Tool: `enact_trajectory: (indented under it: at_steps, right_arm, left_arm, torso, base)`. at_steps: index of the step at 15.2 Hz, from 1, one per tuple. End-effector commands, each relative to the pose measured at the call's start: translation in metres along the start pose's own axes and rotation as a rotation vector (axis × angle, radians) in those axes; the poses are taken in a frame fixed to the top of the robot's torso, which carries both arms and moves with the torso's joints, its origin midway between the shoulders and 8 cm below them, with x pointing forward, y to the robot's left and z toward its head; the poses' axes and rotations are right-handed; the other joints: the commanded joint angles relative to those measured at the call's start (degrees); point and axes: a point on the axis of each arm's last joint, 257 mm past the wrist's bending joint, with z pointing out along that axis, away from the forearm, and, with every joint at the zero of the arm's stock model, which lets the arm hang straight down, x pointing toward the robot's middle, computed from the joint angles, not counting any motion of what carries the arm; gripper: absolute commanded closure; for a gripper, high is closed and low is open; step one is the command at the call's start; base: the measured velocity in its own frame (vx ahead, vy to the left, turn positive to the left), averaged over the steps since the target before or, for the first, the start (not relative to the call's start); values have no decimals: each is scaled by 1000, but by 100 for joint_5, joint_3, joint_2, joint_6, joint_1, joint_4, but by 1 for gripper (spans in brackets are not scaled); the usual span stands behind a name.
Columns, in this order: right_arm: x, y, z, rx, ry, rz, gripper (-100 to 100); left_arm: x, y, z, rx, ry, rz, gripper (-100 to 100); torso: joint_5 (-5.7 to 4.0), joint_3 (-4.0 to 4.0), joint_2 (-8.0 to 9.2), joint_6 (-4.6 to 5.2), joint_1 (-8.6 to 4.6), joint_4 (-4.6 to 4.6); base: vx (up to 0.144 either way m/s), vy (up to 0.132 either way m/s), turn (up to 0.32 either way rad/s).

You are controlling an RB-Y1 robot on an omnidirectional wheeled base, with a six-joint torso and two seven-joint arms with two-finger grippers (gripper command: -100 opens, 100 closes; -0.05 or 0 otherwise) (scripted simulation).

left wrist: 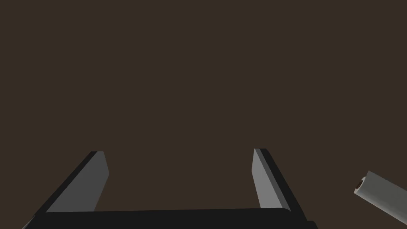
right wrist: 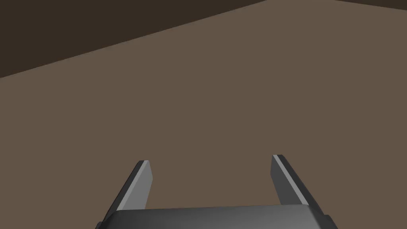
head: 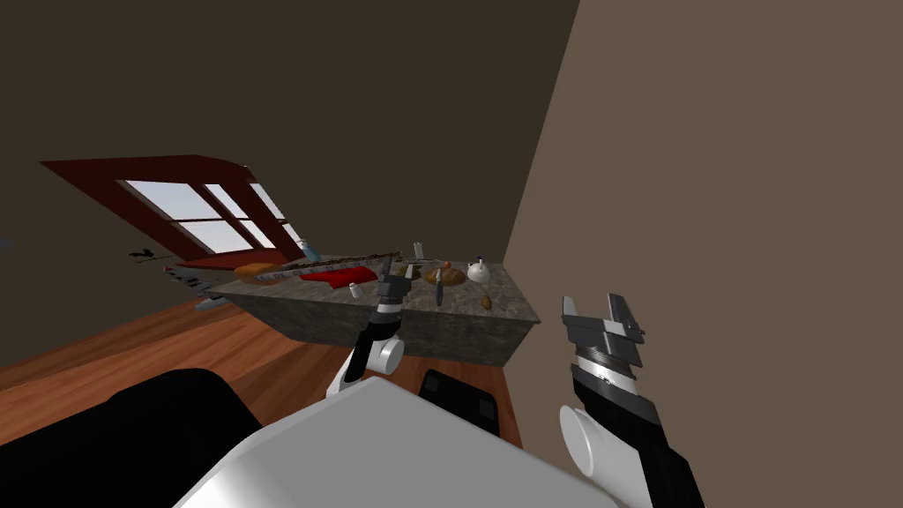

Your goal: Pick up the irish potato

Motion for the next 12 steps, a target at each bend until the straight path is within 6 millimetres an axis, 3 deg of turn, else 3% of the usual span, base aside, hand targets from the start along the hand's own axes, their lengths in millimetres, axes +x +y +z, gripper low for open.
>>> enact_trajectory:
  at_steps: [1,12]
  right_arm:
    - [0,-8,2,30,23,24,-100]
    - [-11,-55,9,194,37,216,-100]
  left_arm:
    - [0,0,0,0,0,0,0]
    - [0,0,0,0,0,0,0]
  torso:
    - [0,0,0,0,0,0]
    - [-1,0,1,-2,-2,0]
  base:
    - [-2,2,54]
    - [-6,0,77]
